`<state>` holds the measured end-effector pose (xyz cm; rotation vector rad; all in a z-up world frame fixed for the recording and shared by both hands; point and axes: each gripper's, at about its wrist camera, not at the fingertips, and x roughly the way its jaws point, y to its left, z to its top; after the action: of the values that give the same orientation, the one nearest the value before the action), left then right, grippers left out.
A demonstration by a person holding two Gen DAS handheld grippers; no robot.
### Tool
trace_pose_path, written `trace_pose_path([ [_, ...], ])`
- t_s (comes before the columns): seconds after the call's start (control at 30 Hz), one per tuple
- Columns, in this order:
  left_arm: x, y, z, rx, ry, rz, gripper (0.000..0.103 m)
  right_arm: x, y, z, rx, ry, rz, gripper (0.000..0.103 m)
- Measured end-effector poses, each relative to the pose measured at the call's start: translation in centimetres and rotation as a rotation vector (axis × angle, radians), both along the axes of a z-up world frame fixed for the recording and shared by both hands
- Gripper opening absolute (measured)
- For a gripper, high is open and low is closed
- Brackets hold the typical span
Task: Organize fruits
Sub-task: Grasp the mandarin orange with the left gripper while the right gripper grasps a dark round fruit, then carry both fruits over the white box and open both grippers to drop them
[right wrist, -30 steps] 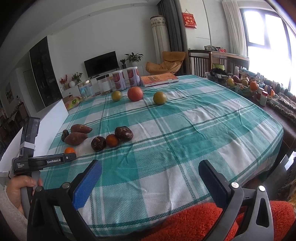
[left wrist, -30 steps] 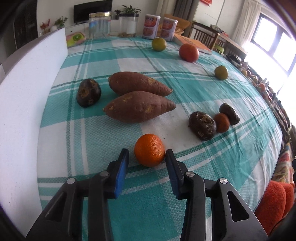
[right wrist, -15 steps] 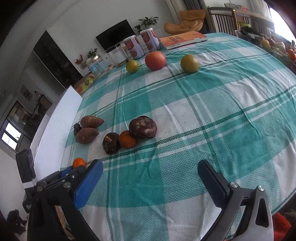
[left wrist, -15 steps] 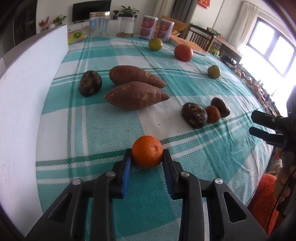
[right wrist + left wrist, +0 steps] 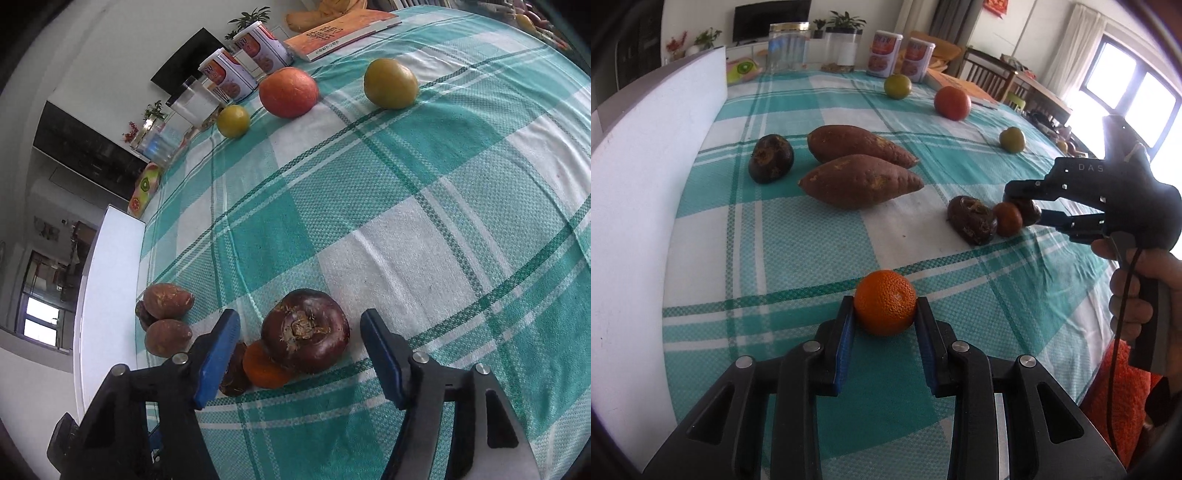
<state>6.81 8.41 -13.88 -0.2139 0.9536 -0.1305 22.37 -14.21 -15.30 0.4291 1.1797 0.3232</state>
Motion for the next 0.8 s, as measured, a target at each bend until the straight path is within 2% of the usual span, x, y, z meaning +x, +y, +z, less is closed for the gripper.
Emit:
trace_pose_path([
  [0.1,-0.2,-0.1,0.2,0.0,-0.006,-0.004,0.032,-0.2,-0.2,0.3,-0.011,0.001,0.016,0.048],
  [0.27,-0.8,0.0,1.2,-0.026,-0.023,-0.007,0.032,-1.4,-2.4,1.6,0.063,-0.046,-0.058,0.048],
  [0.4,-1.4,-0.2,2.5,-0.047,-0.048,-0.02,0.032,-2.2,-3.1,2.1,0.028,-0.063,-0.063,0.048],
  [0.53,-2.2,0.5,4.2,-0.119,-0.055,-0.02,0.032,-3.2,-3.3,1.9,0.039,-0.051,-0.072,0.048],
  [0.67,-4.4,3.3,8.3,-0.193,-0.114,-0.007,0.032,-5.1,0.2,4.0,0.117,-0.08,0.029,0.048],
  [0.8,-7.2,8.2,12.2,-0.136,-0.201,0.103,0.032,-7.5,8.2,7.9,0.213,-0.131,0.231,0.048],
])
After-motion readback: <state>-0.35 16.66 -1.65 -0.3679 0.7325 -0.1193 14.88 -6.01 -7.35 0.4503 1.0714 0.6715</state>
